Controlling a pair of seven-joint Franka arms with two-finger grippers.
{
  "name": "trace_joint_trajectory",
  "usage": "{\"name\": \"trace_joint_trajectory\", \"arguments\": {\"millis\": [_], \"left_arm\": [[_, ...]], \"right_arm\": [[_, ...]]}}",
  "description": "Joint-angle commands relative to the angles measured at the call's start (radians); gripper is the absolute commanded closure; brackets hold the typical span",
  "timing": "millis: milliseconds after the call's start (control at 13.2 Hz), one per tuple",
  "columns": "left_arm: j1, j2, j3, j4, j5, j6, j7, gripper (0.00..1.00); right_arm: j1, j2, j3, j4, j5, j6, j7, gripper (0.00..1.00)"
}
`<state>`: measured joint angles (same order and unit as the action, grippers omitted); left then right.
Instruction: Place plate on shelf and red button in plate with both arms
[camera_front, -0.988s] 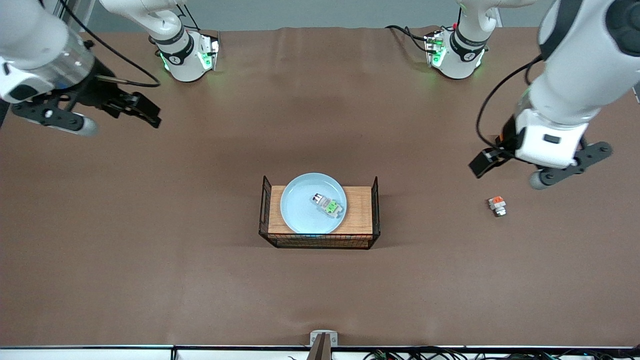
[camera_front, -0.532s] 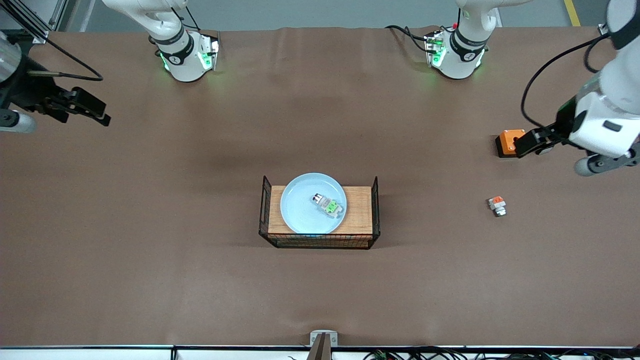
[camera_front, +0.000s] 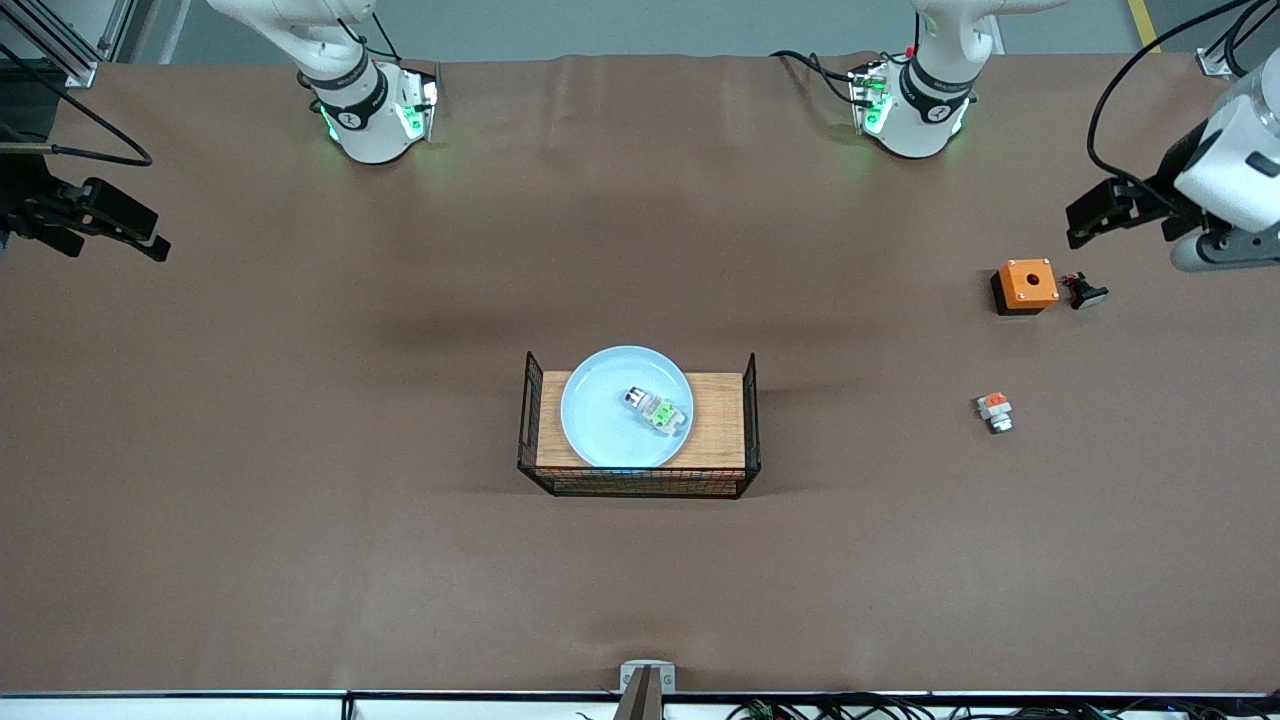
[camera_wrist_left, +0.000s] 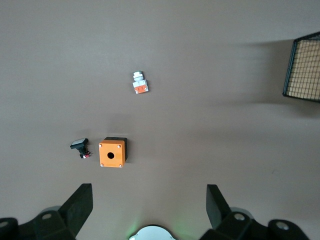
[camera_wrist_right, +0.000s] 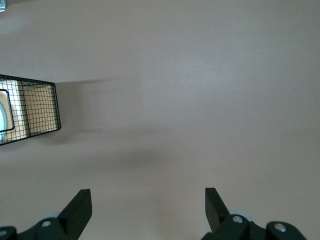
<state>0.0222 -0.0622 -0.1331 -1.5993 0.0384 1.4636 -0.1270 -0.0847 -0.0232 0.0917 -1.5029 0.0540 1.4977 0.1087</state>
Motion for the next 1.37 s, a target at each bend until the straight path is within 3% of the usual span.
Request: {"name": "trace_joint_trajectory", "arguments": {"millis": [0, 532, 1292], "left_arm": [[-0.019, -0.082, 0.015, -0.094, -0.022, 0.044, 0.026, 0.0], [-0.008, -0.01, 0.02, 0.002, -0.051, 0.044, 0.026, 0.0], [-0.01, -0.004, 0.02, 0.009, -0.048, 0.041, 0.018, 0.0]], "right_arm": [[-0.007, -0.014, 0.016, 0.019, -0.013, 0.001, -0.014, 0.0], [-0.015, -0.012, 0.014, 0.021, -0.013, -0.01, -0.012, 0.0], [-0.015, -0.012, 0.014, 0.021, -0.02, -0.007, -0.014, 0.0]]}}
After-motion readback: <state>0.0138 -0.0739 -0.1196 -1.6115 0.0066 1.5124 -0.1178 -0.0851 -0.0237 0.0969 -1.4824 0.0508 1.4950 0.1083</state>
